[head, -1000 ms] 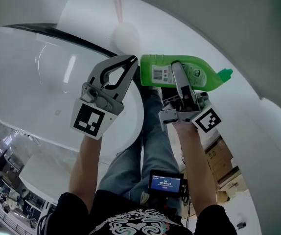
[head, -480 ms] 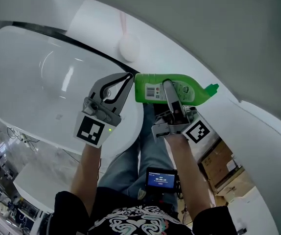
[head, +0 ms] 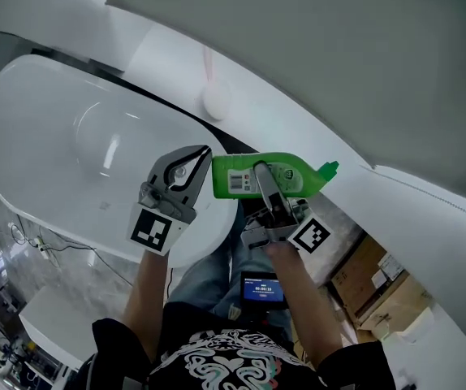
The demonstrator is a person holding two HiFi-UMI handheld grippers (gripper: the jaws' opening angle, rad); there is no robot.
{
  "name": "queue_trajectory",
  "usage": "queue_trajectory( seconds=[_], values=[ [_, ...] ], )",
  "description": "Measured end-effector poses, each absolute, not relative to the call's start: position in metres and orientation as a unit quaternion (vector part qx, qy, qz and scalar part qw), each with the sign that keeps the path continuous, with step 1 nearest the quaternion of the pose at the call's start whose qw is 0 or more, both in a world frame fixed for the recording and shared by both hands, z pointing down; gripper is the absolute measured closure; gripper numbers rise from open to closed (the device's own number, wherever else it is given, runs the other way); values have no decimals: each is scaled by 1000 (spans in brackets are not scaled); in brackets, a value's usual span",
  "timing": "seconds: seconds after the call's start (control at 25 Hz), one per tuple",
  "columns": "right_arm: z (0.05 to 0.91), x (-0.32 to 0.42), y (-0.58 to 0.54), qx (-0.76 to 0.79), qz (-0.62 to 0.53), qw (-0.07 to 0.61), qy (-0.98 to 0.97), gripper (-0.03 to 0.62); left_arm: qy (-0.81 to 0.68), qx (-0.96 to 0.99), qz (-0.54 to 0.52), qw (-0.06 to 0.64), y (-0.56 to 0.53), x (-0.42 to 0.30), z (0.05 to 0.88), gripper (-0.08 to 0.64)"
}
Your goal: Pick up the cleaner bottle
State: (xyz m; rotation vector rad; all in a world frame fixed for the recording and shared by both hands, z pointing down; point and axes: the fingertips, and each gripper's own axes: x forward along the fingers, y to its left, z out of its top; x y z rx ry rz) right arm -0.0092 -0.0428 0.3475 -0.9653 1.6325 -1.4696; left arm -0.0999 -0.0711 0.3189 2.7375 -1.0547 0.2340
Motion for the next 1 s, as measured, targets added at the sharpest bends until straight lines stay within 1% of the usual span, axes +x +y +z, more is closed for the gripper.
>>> queue_trajectory(
  seconds=[0.2,0.56,0.84,1.0],
  values=[
    [329,-16,-46,-377,-572,367,629,383,-354,927,85,93,-81,-109,303,538],
    [271,-14,-27,-394,-555,364,636,383,-338,936,82,45,-62,-116,247,538],
    [238,-5,-29,-421,-534,364,636,385,-327,941,81,42,-58,-114,221,540],
    [224,-2,-21,-433,-534,360,631,385,-318,940,107,53,-51,-115,214,539]
  ],
)
